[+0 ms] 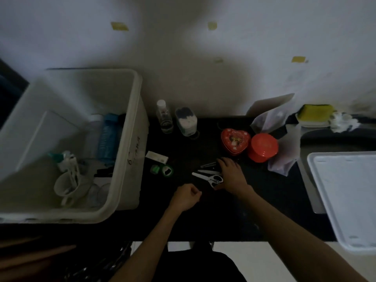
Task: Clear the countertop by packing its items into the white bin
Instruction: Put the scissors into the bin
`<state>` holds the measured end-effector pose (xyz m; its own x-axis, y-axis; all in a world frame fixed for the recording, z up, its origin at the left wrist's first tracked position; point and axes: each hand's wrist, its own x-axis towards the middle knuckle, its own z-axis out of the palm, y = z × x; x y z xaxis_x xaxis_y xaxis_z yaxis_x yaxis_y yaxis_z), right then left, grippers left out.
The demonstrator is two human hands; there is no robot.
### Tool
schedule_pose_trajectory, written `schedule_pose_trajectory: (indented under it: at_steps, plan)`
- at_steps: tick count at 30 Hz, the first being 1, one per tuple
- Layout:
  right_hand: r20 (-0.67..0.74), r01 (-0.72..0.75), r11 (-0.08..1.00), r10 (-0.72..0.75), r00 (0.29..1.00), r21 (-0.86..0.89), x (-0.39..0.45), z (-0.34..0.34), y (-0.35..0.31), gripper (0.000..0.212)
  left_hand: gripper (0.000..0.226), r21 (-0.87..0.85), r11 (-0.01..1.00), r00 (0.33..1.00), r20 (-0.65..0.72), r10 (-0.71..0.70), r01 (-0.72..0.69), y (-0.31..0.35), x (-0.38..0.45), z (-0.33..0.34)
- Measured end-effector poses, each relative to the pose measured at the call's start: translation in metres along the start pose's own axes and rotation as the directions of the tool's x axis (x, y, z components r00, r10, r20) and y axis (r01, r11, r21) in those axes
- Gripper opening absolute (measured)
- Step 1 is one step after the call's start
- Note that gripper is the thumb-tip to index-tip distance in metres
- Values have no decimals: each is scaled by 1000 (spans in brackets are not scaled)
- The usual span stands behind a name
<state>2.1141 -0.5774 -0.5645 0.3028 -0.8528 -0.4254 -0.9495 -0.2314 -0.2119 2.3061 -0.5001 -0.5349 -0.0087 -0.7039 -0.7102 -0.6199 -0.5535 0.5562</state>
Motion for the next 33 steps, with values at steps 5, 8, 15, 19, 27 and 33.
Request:
schedule_pose_trajectory:
  at_steps: [5, 8, 15, 19, 27, 33]
  plan:
    - [-52, 42, 996, -46, 998, -78, 0, -3, 6, 107, 13, -267, 955, 991, 9, -132, 129, 4, 11, 14]
    - [-52, 58, 998, -59, 997, -32, -3, 1, 10, 97, 30, -446, 875, 980, 22, -200, 189, 15, 19, 22]
    - [-94, -18, 993, 28, 995, 114, -15, 12, 14, 80, 43, -741, 642, 959, 10, -284, 198, 30, 31, 37]
    - [-55, -45, 977, 58, 997, 207, -22, 16, 8, 69, 31, -795, 571, 956, 41, -290, 207, 35, 32, 39]
    - [-14, -127, 933, 140, 990, 336, -31, 18, 3, 56, 30, -813, 536, 944, 46, -327, 226, 37, 36, 42]
    - [14, -184, 918, 192, 981, 351, -37, 17, 9, 46, 30, -804, 555, 928, -10, -371, 213, 40, 38, 40]
